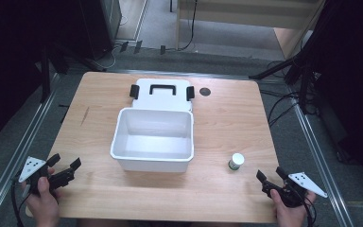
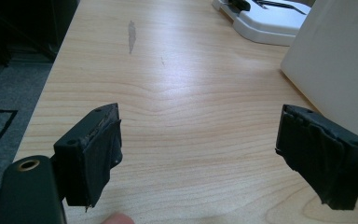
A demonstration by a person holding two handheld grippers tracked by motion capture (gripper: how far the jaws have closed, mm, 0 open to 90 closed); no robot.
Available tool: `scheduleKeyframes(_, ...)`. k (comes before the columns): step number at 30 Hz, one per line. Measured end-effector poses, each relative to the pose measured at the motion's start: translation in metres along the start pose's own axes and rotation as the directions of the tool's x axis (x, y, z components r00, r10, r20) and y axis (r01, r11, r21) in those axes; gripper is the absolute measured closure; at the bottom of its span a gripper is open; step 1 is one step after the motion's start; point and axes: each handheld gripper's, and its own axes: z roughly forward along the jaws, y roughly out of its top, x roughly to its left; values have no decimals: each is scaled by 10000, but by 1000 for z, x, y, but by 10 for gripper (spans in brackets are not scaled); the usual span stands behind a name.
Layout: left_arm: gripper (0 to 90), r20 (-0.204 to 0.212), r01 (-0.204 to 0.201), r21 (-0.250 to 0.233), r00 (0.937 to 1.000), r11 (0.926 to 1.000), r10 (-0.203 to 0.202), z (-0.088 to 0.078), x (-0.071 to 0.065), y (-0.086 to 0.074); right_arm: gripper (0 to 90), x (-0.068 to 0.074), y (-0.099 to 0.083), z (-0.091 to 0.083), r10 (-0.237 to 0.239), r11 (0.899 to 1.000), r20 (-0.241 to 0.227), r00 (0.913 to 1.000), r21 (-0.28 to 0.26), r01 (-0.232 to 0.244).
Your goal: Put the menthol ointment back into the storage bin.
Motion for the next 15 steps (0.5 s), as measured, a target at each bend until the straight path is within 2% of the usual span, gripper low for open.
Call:
scheduleKeyframes(10, 148, 45, -79, -182, 10000, 9998, 80, -1, 0, 0, 183, 3, 1, 3, -187, 9996, 212, 9996, 222, 183)
scheduleKeyframes(12, 148, 21, -45, -210, 10000, 9998, 45, -1, 0, 0, 184, 4, 1, 4, -246, 9989, 162, 9996, 405, 239)
scheduleKeyframes(13, 148, 23, -13, -251, 10000, 9997, 14, -1, 0, -1, 185, 4, 1, 4, -336, 9980, 161, 9993, 537, 327)
scheduleKeyframes(14, 148, 37, -2, -281, 10000, 9996, 3, -2, 1, -1, 210, 4, 2, 5, -638, 9943, 136, 9979, 864, 624)
scheduleKeyframes(15, 148, 19, 2, -303, 10000, 9995, -2, -2, 1, -1, 210, 4, 2, 5, -638, 9943, 136, 9979, 864, 624)
